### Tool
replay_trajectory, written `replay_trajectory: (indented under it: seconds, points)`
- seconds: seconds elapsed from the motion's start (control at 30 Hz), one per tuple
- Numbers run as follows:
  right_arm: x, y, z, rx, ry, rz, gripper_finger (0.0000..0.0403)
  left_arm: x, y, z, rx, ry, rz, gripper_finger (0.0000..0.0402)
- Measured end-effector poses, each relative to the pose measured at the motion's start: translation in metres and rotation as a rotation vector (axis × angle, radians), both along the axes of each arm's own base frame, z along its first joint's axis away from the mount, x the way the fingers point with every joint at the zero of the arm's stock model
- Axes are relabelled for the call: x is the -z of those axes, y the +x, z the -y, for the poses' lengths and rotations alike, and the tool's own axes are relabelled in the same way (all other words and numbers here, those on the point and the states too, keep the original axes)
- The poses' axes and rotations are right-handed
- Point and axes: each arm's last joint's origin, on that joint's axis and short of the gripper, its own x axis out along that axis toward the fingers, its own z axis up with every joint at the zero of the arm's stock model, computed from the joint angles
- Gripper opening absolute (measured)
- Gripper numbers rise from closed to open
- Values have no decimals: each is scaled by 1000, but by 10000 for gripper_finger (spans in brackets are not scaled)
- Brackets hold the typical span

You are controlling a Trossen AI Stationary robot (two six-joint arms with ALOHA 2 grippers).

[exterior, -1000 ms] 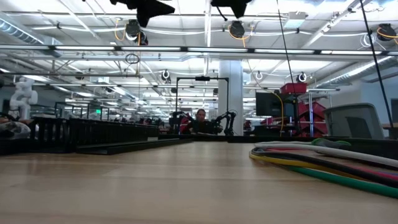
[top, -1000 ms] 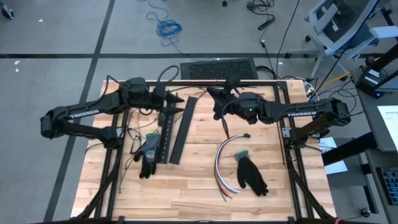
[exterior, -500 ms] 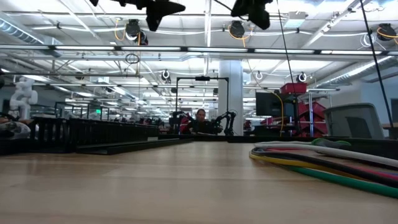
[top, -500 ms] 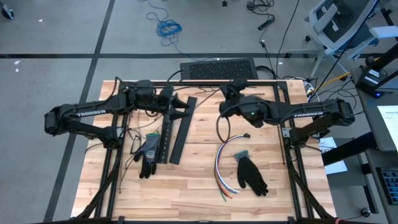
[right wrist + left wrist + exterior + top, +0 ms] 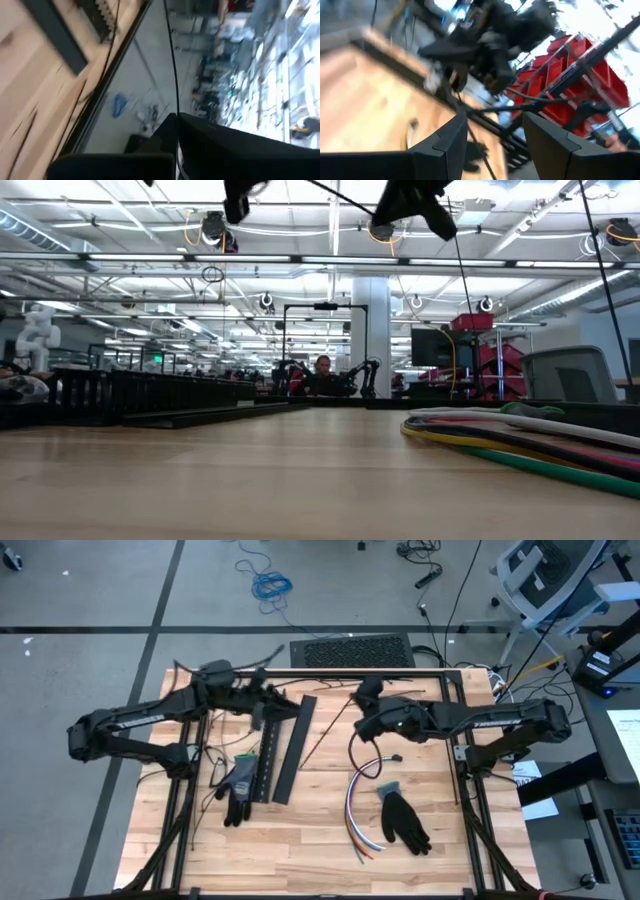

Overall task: Ziptie cables
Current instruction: Wrap the cable wires with the black ziptie

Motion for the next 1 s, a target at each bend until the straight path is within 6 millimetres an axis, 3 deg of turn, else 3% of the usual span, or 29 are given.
replay_trajectory:
  seconds: [0.1,0.23,0.37,0.57,1.0]
  points:
    - [-1,15,-5,-53,-20,76,0,13,14,-3,30,-109,-64,187]
    - [4,28,-9,-94,-42,106,0,16,27,-7,47,-197,-37,187]
    - [8,33,-10,-116,-35,107,0,18,38,-11,57,-320,-5,187]
    - [3,37,-10,-127,-36,178,0,37,52,-12,118,-484,-126,187]
    - [2,37,-10,-138,-36,178,0,33,57,-13,151,-489,-57,182]
